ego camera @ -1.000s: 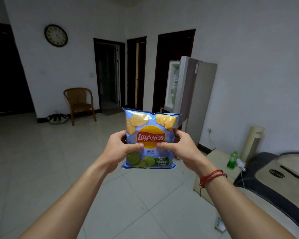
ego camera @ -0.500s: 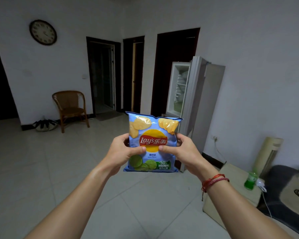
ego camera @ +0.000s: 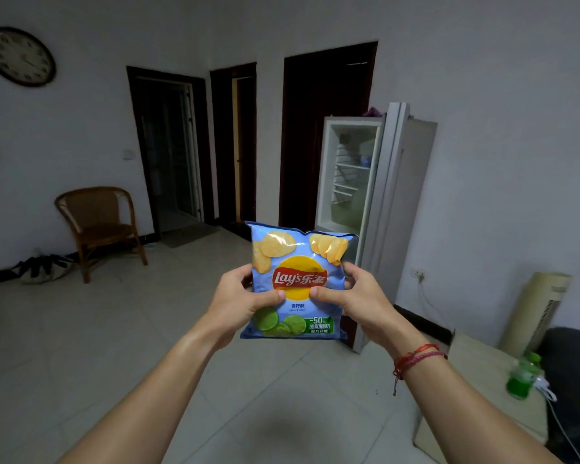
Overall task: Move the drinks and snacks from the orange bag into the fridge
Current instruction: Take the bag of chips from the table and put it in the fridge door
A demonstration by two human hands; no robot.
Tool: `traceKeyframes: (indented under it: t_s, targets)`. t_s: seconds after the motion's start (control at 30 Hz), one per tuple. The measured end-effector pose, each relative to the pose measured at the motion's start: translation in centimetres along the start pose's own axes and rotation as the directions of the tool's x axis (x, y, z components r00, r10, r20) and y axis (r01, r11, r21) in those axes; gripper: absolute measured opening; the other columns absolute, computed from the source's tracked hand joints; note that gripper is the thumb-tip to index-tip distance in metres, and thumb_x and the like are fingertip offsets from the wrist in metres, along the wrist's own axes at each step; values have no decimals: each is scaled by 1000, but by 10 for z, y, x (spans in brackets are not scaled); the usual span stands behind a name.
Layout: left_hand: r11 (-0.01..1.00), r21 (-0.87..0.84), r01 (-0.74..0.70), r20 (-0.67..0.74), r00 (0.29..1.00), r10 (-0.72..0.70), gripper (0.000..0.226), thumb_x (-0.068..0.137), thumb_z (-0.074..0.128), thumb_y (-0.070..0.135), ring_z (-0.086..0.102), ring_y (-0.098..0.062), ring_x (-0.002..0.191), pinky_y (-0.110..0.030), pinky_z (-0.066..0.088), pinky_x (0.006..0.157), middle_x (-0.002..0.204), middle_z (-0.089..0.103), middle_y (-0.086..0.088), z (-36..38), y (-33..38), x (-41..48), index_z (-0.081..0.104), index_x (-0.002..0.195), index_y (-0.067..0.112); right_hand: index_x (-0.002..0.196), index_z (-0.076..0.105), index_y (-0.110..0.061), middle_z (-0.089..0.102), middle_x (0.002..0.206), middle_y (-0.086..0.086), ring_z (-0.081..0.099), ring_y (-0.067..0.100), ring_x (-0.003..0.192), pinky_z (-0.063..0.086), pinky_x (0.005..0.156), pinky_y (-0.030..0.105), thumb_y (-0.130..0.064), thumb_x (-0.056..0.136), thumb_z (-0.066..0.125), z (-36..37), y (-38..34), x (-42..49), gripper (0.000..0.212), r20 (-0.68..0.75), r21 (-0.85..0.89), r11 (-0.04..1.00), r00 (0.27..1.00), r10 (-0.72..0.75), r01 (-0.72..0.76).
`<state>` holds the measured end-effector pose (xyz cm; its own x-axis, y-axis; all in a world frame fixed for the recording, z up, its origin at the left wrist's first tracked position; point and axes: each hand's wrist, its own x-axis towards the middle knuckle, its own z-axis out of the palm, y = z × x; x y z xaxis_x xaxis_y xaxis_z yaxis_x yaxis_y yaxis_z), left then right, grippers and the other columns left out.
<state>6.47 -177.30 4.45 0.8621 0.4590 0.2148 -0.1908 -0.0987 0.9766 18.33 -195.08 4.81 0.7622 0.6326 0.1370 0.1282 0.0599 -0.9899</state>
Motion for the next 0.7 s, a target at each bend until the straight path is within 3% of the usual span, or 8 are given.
traceKeyframes:
  t_s: [0.4,0.7]
  targets:
    - [999,-28,43,-13,999,-44,40,71,80,-6,74,-20,87,-25,58,65,100,75,-10,-9,-61,221,67,108,3,115,65,-6,78,103,8,76,26,94,62,83,43,1,76,83,-34,46,223,43,-20,-6,1000,1000,18,-18]
    - [996,-64,59,-21,998,-60,40,73,79,-7,74,-18,84,-25,58,64,93,77,-4,-20,-88,376,66,108,4,110,66,-8,79,100,9,77,27,91,62,78,38,3,76,82,-54,61,381,39,-15,23,999,999,30,-29]
